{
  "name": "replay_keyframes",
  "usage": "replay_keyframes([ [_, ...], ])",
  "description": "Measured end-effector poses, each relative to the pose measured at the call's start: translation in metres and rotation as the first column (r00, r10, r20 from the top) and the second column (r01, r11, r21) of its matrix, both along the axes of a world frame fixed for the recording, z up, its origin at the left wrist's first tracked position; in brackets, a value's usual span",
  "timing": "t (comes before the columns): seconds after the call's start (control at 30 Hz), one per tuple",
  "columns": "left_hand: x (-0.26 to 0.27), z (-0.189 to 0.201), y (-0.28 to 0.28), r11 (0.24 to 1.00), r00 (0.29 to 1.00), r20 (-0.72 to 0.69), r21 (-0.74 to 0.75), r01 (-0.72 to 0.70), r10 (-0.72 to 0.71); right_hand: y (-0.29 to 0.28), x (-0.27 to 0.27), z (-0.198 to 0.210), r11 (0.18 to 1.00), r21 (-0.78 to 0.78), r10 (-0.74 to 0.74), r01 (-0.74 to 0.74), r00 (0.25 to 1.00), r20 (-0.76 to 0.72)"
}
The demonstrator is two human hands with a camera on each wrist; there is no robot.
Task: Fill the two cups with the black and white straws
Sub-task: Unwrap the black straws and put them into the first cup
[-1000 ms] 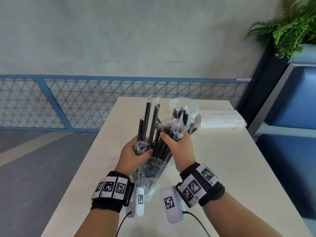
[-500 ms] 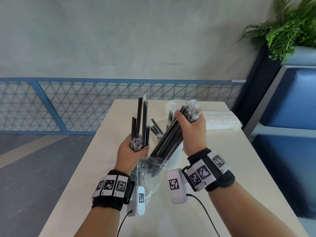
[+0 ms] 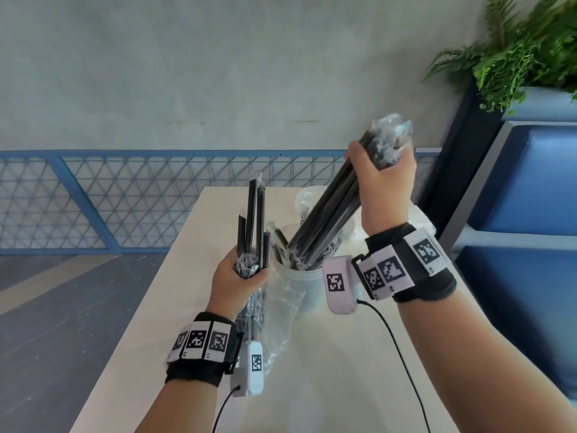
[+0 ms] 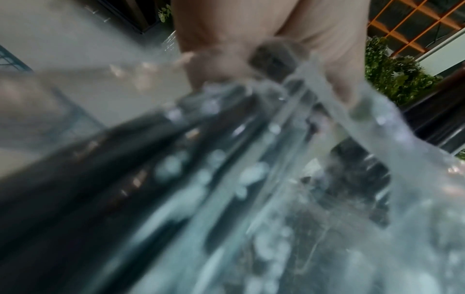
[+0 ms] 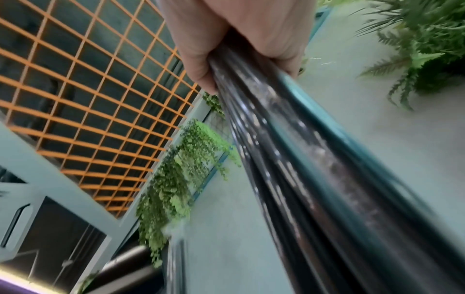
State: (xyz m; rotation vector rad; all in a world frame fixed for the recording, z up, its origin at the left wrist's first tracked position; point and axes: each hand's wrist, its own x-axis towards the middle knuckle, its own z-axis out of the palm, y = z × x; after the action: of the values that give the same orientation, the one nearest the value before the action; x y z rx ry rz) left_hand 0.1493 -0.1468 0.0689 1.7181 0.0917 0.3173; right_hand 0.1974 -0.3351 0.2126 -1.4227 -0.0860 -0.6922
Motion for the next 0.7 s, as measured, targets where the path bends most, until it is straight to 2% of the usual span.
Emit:
replay_keyframes([
  [0.13,0.002,0.0,-0.002,1.0,1.0,0.001,0.013,0.015,-0.015,0.014,-0.003,-0.026,0.988,-0.131,0.075,-0.082,0.996,-0.052],
  [0.27,0.004,-0.001,-0.003,1.0,1.0,0.009,-0.004,0.027,-0.027,0.026,-0.005,-0.054,0.963,-0.178,0.19,-0.201,0.979,-0.078],
  [0.37,0.003,-0.003,-0.003,1.0,0.999,0.021,-0.003,0.026,-0.026,0.032,-0.002,-0.07,0.929,-0.283,0.191,-0.237,0.965,-0.182],
  [0.47,0.003,-0.005,-0.002,1.0,1.0,0.019,-0.007,0.011,-0.011,0.037,0.003,-0.088,0.909,-0.289,0.206,-0.302,0.925,-0.32],
  [0.57,0.001,-0.004,-0.001,1.0,1.0,0.025,-0.02,0.007,-0.007,0.04,0.006,-0.101,0.845,-0.386,0.183,-0.37,0.879,-0.441],
  [0.7,-0.001,-0.005,0.001,0.999,0.999,0.048,-0.034,0.024,-0.022,0.042,0.003,-0.114,0.763,-0.472,0.16,-0.441,0.837,-0.523],
])
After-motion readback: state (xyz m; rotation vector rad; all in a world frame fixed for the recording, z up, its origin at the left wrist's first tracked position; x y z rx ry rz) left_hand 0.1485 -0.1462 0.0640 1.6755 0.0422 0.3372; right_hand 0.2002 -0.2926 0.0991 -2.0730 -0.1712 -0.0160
